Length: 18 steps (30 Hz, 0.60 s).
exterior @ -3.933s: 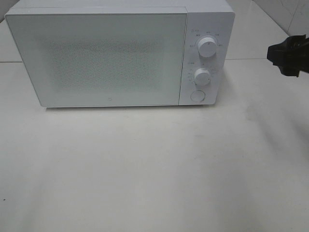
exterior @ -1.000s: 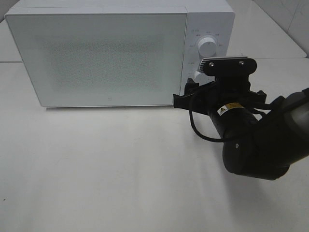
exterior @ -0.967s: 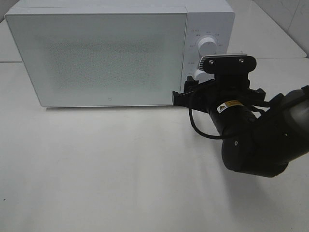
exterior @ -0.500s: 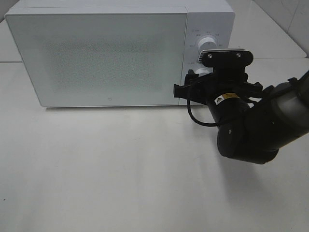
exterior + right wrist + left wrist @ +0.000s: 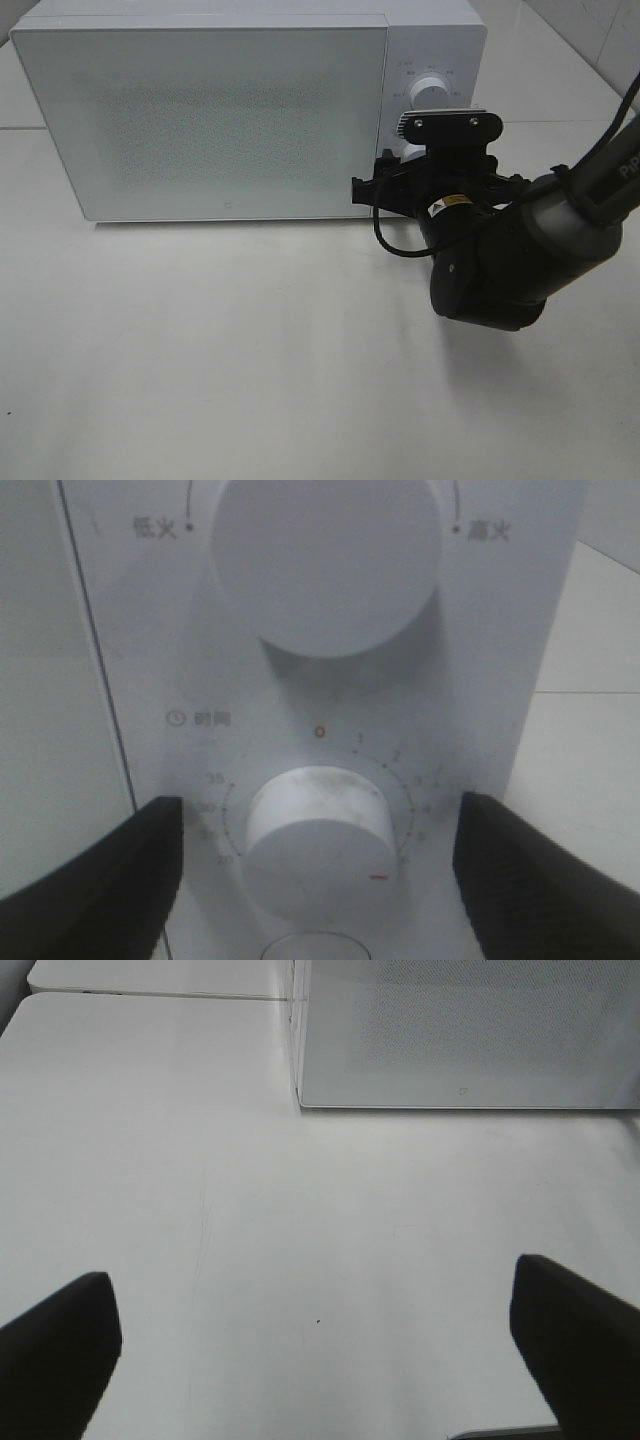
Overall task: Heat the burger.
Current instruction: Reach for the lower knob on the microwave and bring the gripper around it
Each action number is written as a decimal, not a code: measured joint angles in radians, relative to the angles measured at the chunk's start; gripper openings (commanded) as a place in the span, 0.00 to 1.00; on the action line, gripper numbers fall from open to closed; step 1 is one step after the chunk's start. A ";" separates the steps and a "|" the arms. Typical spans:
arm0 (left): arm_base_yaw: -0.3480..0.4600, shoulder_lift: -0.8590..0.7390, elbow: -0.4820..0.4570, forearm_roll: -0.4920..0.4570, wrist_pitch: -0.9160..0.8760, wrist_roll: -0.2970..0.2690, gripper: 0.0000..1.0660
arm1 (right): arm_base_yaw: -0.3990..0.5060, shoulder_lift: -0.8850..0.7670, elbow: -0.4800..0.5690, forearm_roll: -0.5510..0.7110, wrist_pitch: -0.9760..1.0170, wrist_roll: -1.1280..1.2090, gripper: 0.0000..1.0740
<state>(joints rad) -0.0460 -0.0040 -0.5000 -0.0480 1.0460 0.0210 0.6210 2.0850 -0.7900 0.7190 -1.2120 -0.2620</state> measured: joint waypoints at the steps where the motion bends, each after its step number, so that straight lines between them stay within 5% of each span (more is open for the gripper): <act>1: 0.000 0.000 0.000 0.000 0.000 0.000 0.92 | 0.000 0.001 -0.002 0.000 0.000 0.000 0.69; 9: 0.000 0.000 0.000 0.000 0.000 0.000 0.92 | 0.000 0.005 -0.005 0.001 -0.001 0.000 0.66; 18: 0.000 0.000 0.000 0.000 0.000 0.000 0.92 | 0.000 0.005 -0.005 0.003 -0.001 0.000 0.26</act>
<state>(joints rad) -0.0460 -0.0040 -0.5000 -0.0480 1.0460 0.0210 0.6210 2.0900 -0.7950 0.7220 -1.2130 -0.2620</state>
